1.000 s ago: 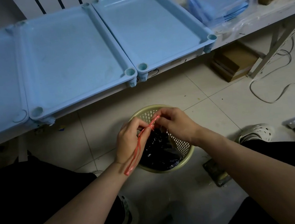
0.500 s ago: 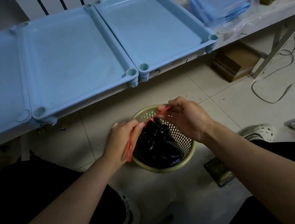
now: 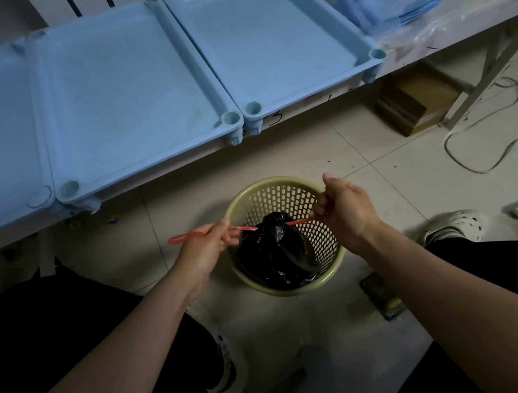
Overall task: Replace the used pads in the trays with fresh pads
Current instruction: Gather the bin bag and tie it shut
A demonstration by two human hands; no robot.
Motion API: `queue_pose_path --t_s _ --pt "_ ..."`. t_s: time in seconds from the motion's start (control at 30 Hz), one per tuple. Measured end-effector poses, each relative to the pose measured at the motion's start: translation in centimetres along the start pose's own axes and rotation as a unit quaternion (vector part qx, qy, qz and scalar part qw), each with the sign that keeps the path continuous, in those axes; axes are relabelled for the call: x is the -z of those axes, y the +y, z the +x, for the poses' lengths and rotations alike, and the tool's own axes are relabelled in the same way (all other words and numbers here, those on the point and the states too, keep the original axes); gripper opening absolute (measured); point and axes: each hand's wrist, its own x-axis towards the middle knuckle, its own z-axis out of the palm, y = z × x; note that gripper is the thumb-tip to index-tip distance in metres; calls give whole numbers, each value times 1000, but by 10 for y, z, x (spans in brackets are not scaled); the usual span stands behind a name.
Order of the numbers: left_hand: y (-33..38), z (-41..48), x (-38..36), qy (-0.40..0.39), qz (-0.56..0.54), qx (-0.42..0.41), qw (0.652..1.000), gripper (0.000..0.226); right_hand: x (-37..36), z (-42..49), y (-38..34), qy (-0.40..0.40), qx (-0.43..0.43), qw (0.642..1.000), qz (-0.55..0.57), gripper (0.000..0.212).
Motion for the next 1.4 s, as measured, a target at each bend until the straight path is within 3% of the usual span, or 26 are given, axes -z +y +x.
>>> queue_pose_path --t_s 0.1,0.17,0.3,0.43,0.57,0.63,0.73,0.8,0.93,1.03,1.1,1.2,1.23,1.3,1.4 --pt "16 -5 -17 -97 -213 39 972 41 -3 -1 2 -44 -16 999 24 34" --pt "19 -5 -30 -103 -248 39 962 36 -6 -2 3 -46 -17 999 4 34" --pt "8 0 -36 -10 -76 -20 997 40 -3 -4 -1 -12 -7 1000 -16 34" --pt "9 0 -34 18 -19 -33 999 41 -4 -3 7 11 10 1000 -20 35" --pt "20 -5 -36 -22 53 -96 994 5 -13 -7 -6 -94 18 995 1 32" --pt "20 -5 -41 -44 83 -139 986 13 -25 -13 -17 -164 36 986 -12 31" --pt "21 -8 -50 -64 159 -208 963 2 -47 -22 -31 -270 54 960 -48 31" --pt "28 -11 -53 -80 164 -240 953 6 -58 -27 -34 -318 51 942 -89 30" --pt "35 -16 -57 -89 172 -248 949 18 -66 -29 -34 -326 51 933 -146 27" --pt "32 -16 -54 -87 170 -223 956 33 -54 -15 -33 -279 84 931 -218 55" --pt "27 -13 -50 -80 189 -242 948 34 -45 -12 -32 -258 130 871 -396 62" --pt "24 -7 -46 -69 228 -258 936 23 -33 -11 -23 -187 242 648 -697 44" --pt "25 -6 -45 -70 223 -248 940 21 -30 -11 -22 -152 263 614 -729 41" --pt "28 -8 -43 -84 161 -214 960 19 -25 -8 -20 -96 283 613 -731 40" --pt "30 -11 -38 -102 24 -125 987 19 -16 0 -18 -100 283 658 -691 41"
